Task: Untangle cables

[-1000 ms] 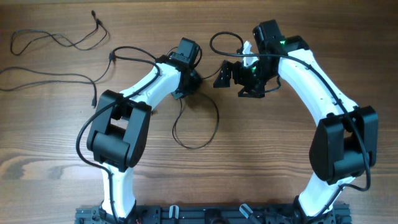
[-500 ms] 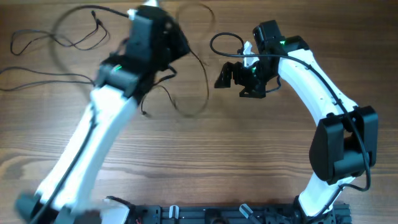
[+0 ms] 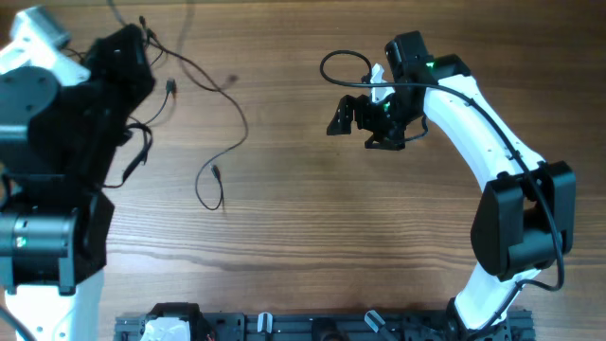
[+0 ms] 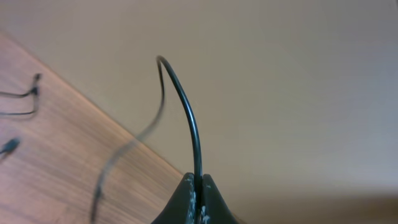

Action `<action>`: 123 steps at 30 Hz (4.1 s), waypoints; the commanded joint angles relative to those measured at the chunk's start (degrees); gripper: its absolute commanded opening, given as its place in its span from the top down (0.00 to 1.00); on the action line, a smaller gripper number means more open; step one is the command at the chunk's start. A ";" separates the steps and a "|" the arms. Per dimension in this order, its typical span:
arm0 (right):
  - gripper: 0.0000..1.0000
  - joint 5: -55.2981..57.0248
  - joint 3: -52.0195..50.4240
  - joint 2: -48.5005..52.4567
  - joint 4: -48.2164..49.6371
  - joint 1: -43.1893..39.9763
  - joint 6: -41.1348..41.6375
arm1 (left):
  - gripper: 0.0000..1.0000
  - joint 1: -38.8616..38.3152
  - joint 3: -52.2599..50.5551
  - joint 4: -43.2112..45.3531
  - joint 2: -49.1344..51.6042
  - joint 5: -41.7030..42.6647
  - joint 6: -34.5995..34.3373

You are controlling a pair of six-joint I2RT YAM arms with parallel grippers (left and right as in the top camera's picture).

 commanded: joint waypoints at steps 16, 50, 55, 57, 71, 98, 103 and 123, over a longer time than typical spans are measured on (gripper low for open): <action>0.00 0.57 -1.11 -0.90 1.16 0.20 1.57 | 0.96 17.66 0.42 -24.04 14.99 27.36 14.12; 0.00 -7.37 -2.84 -0.79 3.52 0.17 -4.90 | 0.25 -14.21 0.35 -26.64 38.56 12.96 20.50; 0.00 -8.31 -2.84 -0.79 2.56 0.17 -4.11 | 0.25 -17.46 -0.52 -28.44 39.52 10.47 22.34; 0.00 -9.73 -2.82 -0.79 1.60 0.04 -4.50 | 0.25 -17.40 -0.52 -28.52 40.00 10.60 22.36; 0.00 -4.90 -2.27 -1.14 -1.95 -11.67 -1.36 | 0.25 -19.04 -0.57 -27.58 40.94 25.18 36.72; 0.00 0.63 -2.27 -1.11 -7.93 -27.85 -1.29 | 0.38 -41.51 -0.57 -9.03 60.06 0.09 42.45; 0.00 0.63 -2.29 -1.11 -7.91 -27.85 -1.31 | 0.57 -41.51 -0.57 -9.29 60.06 0.09 42.47; 0.00 2.38 -2.29 -1.11 15.43 -27.85 -1.25 | 0.96 -36.81 17.14 -18.18 38.56 19.28 31.85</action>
